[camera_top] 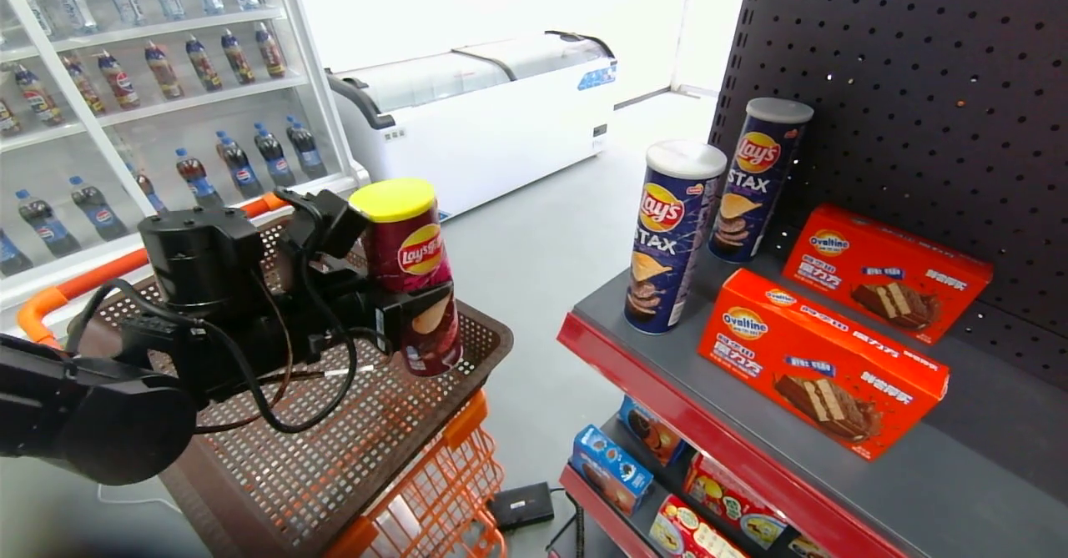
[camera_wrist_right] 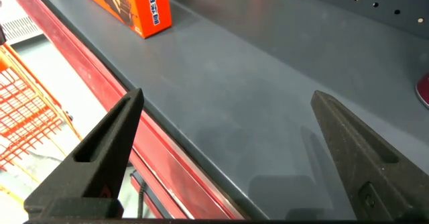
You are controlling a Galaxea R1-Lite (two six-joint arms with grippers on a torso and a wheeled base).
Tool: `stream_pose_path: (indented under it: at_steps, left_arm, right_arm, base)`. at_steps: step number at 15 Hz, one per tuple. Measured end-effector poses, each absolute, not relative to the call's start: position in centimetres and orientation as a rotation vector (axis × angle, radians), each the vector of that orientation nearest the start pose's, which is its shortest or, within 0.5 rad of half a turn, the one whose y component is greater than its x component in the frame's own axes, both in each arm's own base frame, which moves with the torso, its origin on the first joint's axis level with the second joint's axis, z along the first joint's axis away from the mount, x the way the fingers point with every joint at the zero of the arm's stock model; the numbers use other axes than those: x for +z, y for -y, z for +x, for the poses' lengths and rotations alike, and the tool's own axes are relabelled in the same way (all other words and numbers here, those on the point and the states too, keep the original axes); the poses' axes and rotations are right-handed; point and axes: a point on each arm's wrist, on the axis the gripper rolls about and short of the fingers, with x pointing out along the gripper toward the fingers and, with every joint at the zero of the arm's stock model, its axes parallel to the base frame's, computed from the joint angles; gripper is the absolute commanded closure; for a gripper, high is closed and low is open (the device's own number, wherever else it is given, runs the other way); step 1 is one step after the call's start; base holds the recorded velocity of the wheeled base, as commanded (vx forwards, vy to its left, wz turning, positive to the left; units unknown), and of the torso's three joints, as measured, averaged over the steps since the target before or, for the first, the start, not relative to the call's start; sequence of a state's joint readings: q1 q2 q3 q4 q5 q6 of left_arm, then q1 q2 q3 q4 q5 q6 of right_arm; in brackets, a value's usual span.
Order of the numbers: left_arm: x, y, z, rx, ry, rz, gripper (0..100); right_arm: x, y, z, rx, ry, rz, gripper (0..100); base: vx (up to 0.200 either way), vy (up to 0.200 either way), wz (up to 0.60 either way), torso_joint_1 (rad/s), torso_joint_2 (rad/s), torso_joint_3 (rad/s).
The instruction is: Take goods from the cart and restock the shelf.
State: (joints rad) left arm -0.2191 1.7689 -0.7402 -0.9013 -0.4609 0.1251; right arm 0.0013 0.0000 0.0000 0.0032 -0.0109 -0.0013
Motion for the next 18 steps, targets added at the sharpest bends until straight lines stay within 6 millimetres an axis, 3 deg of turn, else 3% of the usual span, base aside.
stream_pose_path:
  at_steps: [4, 7, 18]
  left_arm:
    - [20.4, 8.5, 28.4, -0.768, 0.0, -0.027, 100]
    - [21.8, 9.8, 25.5, -0.844, 0.035, -0.043, 100]
    - [22.5, 10.7, 20.7, -1.014, 0.097, -0.029, 100]
  right_arm:
    - [7.5, 0.0, -2.3, -0.009, -0.003, -0.001, 0]
    - [7.5, 0.0, -2.3, -0.01, -0.003, -0.001, 0]
    - [7.5, 0.0, -2.3, -0.009, -0.003, -0.001, 0]
  base:
    - [0.0, 0.0, 0.0, 0.0, 0.0, 0.0]
    - [0.0, 0.0, 0.0, 0.0, 0.0, 0.0]
    - [0.0, 0.0, 0.0, 0.0, 0.0, 0.0]
